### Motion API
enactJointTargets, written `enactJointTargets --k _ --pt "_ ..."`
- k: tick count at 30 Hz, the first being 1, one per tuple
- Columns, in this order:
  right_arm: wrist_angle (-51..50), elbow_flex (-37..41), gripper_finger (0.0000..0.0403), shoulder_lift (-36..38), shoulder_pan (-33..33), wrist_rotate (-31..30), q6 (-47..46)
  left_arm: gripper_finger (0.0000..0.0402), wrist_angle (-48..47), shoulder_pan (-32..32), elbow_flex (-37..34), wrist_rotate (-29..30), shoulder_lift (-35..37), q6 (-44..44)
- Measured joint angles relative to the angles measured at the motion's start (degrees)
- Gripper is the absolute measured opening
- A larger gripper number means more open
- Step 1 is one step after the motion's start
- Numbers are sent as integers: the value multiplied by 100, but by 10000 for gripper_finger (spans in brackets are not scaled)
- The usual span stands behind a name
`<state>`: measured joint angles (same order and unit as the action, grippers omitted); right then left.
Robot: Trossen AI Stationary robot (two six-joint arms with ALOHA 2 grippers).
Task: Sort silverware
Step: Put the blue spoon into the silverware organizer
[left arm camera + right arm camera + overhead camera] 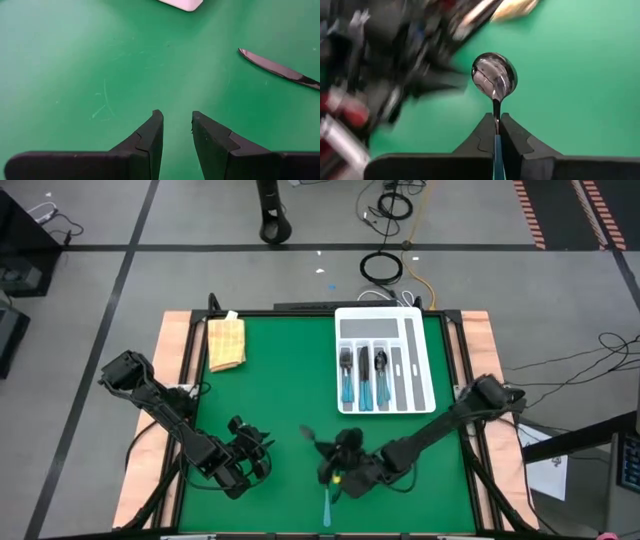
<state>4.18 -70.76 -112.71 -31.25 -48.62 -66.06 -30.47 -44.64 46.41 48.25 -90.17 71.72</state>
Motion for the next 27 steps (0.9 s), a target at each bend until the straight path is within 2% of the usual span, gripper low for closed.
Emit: enactJointTargets --k 2,5,8,9,13,19,23,27 --pt "-640 0 1 296 -129 -806 -557 109 25 -7 0 0 0 2" --pt "-2599 0 1 765 -425 -2153 -2406 109 45 -11 0 0 -2 0" --pt "-5006 0 0 1016 -590 -2726 -4908 109 87 -11 0 0 -2 0" --pt "-5450 17 0 1053 -586 -2914 -5496 109 139 -11 0 2 -2 -4" --pt "-5561 -6 0 1353 -288 -3121 -5429 109 160 -11 2 4 -2 -7" --pt "-6556 0 0 1334 481 -2408 -5629 109 178 0 2 8 -2 -204" --pt "-7295 2 0 1292 1112 -1493 -5713 109 80 0 2 7 -2 -257" --pt "-8075 66 0 1307 1628 -933 -5640 109 101 0 2 4 -2 -449"
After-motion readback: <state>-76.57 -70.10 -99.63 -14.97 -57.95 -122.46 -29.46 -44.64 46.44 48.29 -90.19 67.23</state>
